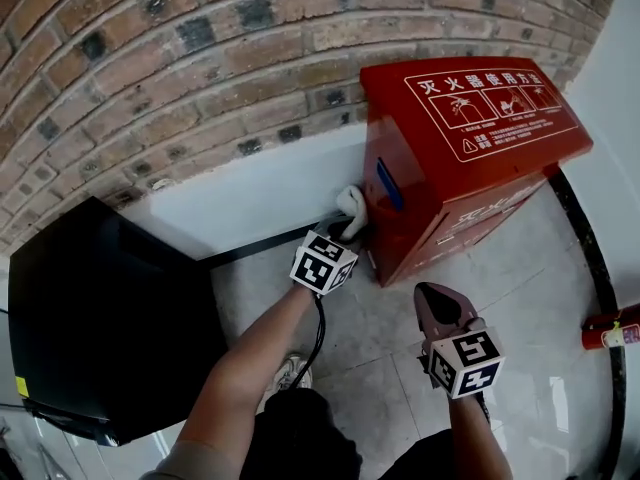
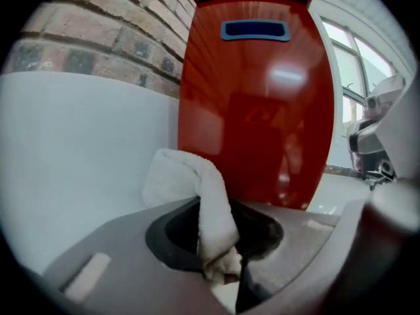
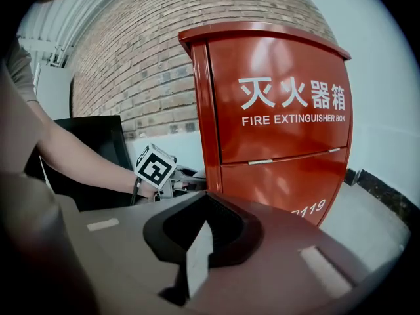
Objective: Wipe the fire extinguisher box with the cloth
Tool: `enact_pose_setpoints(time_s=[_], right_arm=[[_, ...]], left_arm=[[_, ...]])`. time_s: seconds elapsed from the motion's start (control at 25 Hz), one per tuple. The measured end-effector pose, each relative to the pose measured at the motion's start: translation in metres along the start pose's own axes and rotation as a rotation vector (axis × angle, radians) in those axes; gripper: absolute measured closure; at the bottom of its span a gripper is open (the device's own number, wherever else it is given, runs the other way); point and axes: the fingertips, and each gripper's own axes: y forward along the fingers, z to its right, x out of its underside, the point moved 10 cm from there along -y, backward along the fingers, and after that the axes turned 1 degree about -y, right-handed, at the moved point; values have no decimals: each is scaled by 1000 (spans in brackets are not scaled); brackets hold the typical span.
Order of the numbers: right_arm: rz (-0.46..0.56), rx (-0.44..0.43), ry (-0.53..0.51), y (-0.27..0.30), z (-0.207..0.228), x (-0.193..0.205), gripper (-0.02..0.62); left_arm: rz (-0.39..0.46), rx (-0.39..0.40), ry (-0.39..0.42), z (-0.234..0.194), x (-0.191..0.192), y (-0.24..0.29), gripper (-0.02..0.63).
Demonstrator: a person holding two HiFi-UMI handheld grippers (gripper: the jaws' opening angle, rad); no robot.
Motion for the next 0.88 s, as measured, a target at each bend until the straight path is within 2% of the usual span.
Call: enact_pose_setpoints(time_s=[0.44, 0.68, 0.8, 0.88], right_arm=[[-24, -7, -10, -31, -17, 13, 571], [-3, -1, -19, -40, -14, 15, 571], [24, -20, -34, -34, -13, 12, 571], [25, -29, -40, -28, -11, 11, 571]], left_arm=[[-6, 143, 32, 74, 2, -36, 515], [-19, 217, 104, 119, 11, -53, 516], [-34, 228, 100, 120, 23, -58, 517], [-62, 205, 83, 108, 35, -58, 517]])
